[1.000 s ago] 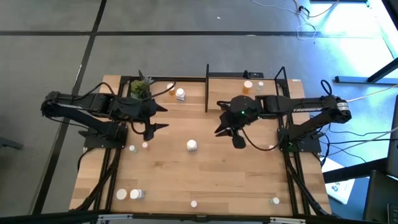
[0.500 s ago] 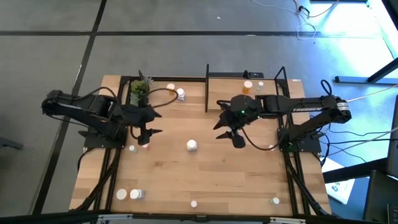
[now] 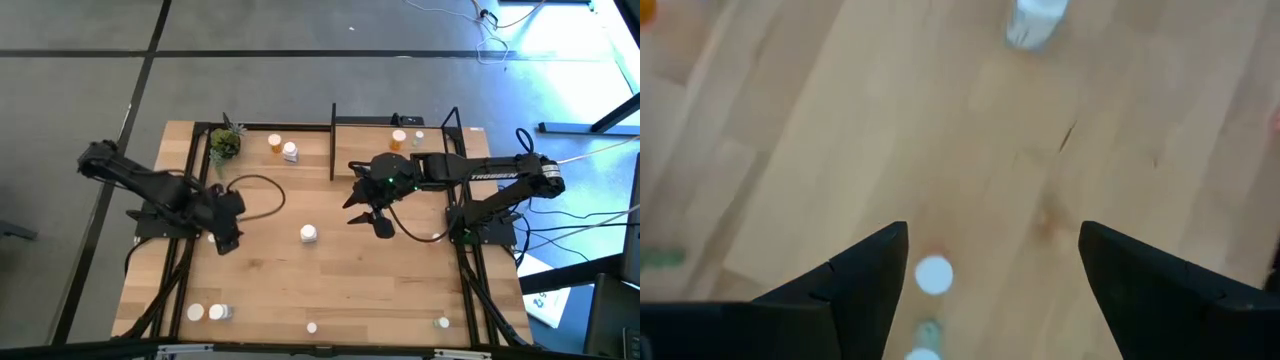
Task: Pick and place medicine bottles onto shelf by color
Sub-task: Put the top left pink pill bottle on the shelf
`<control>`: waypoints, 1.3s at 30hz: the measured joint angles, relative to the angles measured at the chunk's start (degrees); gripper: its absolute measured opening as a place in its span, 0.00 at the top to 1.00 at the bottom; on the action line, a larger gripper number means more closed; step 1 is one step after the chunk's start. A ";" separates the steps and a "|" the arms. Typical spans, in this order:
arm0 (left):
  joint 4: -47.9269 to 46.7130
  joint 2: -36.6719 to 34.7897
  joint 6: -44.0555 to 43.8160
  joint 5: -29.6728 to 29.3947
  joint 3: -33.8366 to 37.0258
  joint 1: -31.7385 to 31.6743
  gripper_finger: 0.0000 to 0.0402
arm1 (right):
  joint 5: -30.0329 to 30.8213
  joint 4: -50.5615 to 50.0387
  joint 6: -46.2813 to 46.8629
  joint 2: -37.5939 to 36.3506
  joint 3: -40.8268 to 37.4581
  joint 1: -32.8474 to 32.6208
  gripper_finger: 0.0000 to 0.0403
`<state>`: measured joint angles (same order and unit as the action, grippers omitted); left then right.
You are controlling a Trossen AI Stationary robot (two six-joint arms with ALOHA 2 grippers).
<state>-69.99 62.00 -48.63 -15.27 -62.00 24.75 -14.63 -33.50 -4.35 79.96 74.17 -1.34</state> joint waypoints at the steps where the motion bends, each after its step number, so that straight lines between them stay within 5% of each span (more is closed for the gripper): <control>1: 0.04 0.74 -1.34 0.00 0.44 0.48 0.28 | 0.01 0.00 -0.37 0.00 0.00 0.00 0.48; 14: -0.15 2.95 -15.29 2.22 9.34 4.25 0.28 | 0.02 -0.17 -0.50 0.00 -0.02 0.02 0.48; 39: 10.62 2.93 -10.36 0.02 21.95 5.34 0.28 | 0.13 -0.25 -0.89 0.02 -0.04 0.02 0.48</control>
<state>-59.37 64.93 -58.98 -15.25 -40.05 30.09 -14.51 -33.76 -5.23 79.99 74.13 -1.32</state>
